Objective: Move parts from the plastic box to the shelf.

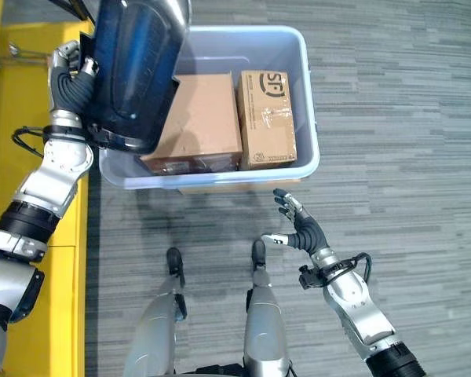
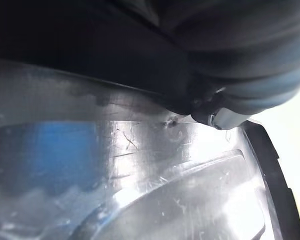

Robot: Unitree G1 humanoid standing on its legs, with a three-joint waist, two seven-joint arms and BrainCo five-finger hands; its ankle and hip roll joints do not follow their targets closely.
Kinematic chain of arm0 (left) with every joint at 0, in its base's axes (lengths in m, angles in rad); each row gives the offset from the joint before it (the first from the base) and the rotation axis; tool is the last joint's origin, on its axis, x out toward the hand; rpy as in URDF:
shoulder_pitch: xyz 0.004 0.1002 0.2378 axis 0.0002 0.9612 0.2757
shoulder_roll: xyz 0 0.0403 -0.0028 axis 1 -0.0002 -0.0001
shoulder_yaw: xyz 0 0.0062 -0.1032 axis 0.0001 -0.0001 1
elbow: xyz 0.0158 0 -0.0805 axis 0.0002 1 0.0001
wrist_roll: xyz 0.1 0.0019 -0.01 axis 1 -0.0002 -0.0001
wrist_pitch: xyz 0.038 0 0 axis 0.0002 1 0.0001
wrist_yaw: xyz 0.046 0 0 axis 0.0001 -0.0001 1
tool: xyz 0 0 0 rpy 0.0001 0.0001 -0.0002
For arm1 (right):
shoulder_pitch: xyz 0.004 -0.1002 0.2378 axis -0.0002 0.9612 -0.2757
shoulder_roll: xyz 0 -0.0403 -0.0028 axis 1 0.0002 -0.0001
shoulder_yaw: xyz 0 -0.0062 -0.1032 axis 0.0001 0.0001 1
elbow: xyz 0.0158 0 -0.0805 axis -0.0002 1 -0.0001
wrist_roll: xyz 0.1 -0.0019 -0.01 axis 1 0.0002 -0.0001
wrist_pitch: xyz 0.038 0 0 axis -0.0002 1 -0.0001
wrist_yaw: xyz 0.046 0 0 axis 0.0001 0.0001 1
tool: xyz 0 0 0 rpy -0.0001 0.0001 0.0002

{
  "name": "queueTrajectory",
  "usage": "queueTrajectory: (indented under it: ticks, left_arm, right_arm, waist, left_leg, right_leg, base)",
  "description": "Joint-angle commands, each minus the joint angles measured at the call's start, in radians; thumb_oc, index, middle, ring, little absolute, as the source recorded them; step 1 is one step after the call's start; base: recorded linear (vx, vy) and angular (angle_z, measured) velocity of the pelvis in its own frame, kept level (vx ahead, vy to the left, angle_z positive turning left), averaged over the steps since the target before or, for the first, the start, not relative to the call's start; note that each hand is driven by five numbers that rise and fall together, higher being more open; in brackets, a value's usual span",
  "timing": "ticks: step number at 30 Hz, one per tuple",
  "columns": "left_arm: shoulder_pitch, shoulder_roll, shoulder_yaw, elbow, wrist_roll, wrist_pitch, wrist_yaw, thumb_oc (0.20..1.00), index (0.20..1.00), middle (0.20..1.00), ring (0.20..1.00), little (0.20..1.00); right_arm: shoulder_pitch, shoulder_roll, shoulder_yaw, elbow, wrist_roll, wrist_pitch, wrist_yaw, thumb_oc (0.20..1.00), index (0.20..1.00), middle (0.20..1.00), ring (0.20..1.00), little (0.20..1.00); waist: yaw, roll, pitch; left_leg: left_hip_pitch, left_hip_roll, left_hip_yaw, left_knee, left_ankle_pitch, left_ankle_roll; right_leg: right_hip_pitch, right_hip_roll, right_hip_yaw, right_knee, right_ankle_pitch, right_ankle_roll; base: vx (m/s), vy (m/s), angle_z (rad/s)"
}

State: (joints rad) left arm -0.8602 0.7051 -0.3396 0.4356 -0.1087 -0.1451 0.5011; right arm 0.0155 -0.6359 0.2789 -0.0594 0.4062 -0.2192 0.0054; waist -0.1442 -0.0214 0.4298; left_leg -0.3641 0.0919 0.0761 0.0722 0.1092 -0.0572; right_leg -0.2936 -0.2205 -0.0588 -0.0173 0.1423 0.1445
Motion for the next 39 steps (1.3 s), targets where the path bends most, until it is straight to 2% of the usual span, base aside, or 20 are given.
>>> queueTrajectory:
  ticks: [1,6,8,16,21,26,30,32,34,37,38,39]
  left_arm:
    - [0.077,-0.042,0.103,-0.085,-0.060,-0.128,-0.035,0.200,0.200,0.200,0.200,0.200]
    - [0.204,-0.085,0.137,-0.194,-0.119,-0.160,-0.085,0.200,0.200,0.200,0.200,0.200]
    - [0.359,-0.149,0.179,-0.268,-0.279,-0.195,-0.171,0.200,0.200,0.200,0.200,0.200]
    - [0.642,-0.203,0.266,-0.396,-0.329,-0.179,-0.272,0.200,0.200,0.200,0.200,0.200]
    - [0.831,-0.240,0.298,-0.439,-0.345,-0.152,-0.367,0.200,0.200,0.200,0.200,0.200]
    - [0.941,-0.273,0.307,-0.454,-0.362,-0.137,-0.412,0.200,0.200,0.200,0.200,0.200]
    - [1.029,-0.296,0.329,-0.482,-0.367,-0.122,-0.442,0.200,0.200,0.200,0.200,0.200]
    - [1.099,-0.321,0.362,-0.505,-0.390,-0.120,-0.459,0.200,0.200,0.200,0.200,0.200]
    - [1.125,-0.328,0.371,-0.522,-0.392,-0.119,-0.465,0.200,0.200,0.200,0.200,0.200]
    - [1.161,-0.338,0.378,-0.537,-0.412,-0.113,-0.482,0.200,0.200,0.200,0.200,0.200]
    - [1.161,-0.339,0.378,-0.538,-0.412,-0.112,-0.482,0.200,0.200,0.200,0.200,0.200]
    - [1.193,-0.341,0.389,-0.560,-0.445,-0.109,-0.500,0.200,0.200,0.200,0.200,0.200]
  right_arm:
    - [0.063,0.017,-0.042,-0.015,-0.034,-0.013,0.011,1.000,1.000,1.000,1.000,1.000]
    - [0.077,0.032,-0.061,-0.009,-0.050,-0.004,0.011,1.000,1.000,1.000,1.000,1.000]
    - [0.089,0.051,-0.085,-0.003,-0.062,0.004,0.010,1.000,1.000,1.000,1.000,1.000]
    - [0.121,0.082,-0.120,0.011,-0.095,0.017,0.020,1.000,1.000,1.000,1.000,1.000]
    - [0.150,0.091,-0.137,0.019,-0.099,0.025,0.044,1.000,1.000,1.000,1.000,1.000]
    - [0.177,0.091,-0.153,0.010,-0.095,0.025,0.058,1.000,1.000,1.000,1.000,1.000]
    - [0.176,0.081,-0.157,0.017,-0.088,0.023,0.068,1.000,1.000,1.000,1.000,1.000]
    - [0.165,0.070,-0.152,0.011,-0.078,0.016,0.078,1.000,1.000,1.000,1.000,1.000]
    - [0.164,0.064,-0.153,0.012,-0.075,0.013,0.083,1.000,1.000,1.000,1.000,1.000]
    - [0.150,0.046,-0.147,0.013,-0.073,0.009,0.092,1.000,1.000,1.000,1.000,1.000]
    - [0.150,0.046,-0.147,0.014,-0.072,0.009,0.092,1.000,1.000,1.000,1.000,1.000]
    - [0.159,0.027,-0.159,0.003,-0.071,0.003,0.094,1.000,1.000,1.000,1.000,1.000]
  waist:
    - [0.011,-0.016,-0.124]
    - [0.018,0.001,-0.153]
    - [0.024,0.013,-0.188]
    - [0.039,0.029,-0.256]
    - [0.051,0.046,-0.310]
    - [0.057,0.060,-0.332]
    - [0.068,0.076,-0.338]
    - [0.088,0.084,-0.332]
    - [0.093,0.087,-0.331]
    - [0.114,0.100,-0.310]
    - [0.113,0.100,-0.310]
    - [0.125,0.109,-0.279]
  left_leg:
    - [0.003,0.037,-0.015,0.103,-0.091,-0.029]
    - [0.058,0.039,-0.014,0.075,-0.089,-0.030]
    - [0.109,0.044,-0.010,0.051,-0.084,-0.032]
    - [0.211,0.059,-0.001,0.000,-0.076,-0.036]
    - [0.288,0.085,-0.005,-0.046,-0.056,-0.043]
    - [0.327,0.108,-0.014,-0.063,-0.042,-0.046]
    - [0.355,0.152,-0.036,-0.076,-0.002,-0.054]
    - [0.354,0.179,-0.066,-0.072,0.028,-0.051]
    - [0.353,0.191,-0.072,-0.077,0.042,-0.053]
    - [0.329,0.227,-0.114,-0.099,0.121,-0.075]
    - [0.329,0.227,-0.115,-0.099,0.121,-0.075]
    - [0.295,0.241,-0.144,-0.129,0.184,-0.088]
  right_leg:
    - [0.020,-0.096,0.019,0.133,-0.087,0.041]
    - [0.062,-0.095,0.010,0.123,-0.092,0.041]
    - [0.103,-0.093,0.002,0.111,-0.093,0.043]
    - [0.183,-0.080,-0.013,0.123,-0.134,0.041]
    - [0.250,-0.048,-0.024,0.138,-0.186,0.032]
    - [0.275,-0.017,-0.025,0.174,-0.228,0.012]
    - [0.276,0.037,-0.026,0.253,-0.292,-0.025]
    - [0.263,0.081,-0.022,0.295,-0.328,-0.055]
    - [0.260,0.096,-0.026,0.308,-0.339,-0.062]
    - [0.244,0.142,-0.062,0.352,-0.372,-0.090]
    - [0.244,0.142,-0.063,0.352,-0.372,-0.090]
    - [0.226,0.164,-0.088,0.373,-0.388,-0.108]
  base:
    - [0.05,-0.026,0.00]
    - [0.04,-0.027,-0.02]
    - [0.07,-0.061,-0.04]
    - [0.05,-0.062,-0.02]
    - [0.04,-0.096,0.05]
    - [0.01,-0.112,0.07]
    - [-0.05,-0.149,0.07]
    - [-0.11,-0.190,0.02]
    - [-0.07,-0.161,-0.03]
    - [-0.10,-0.181,0.07]
    - [-0.21,-0.189,0.31]
    - [-0.21,-0.173,0.48]
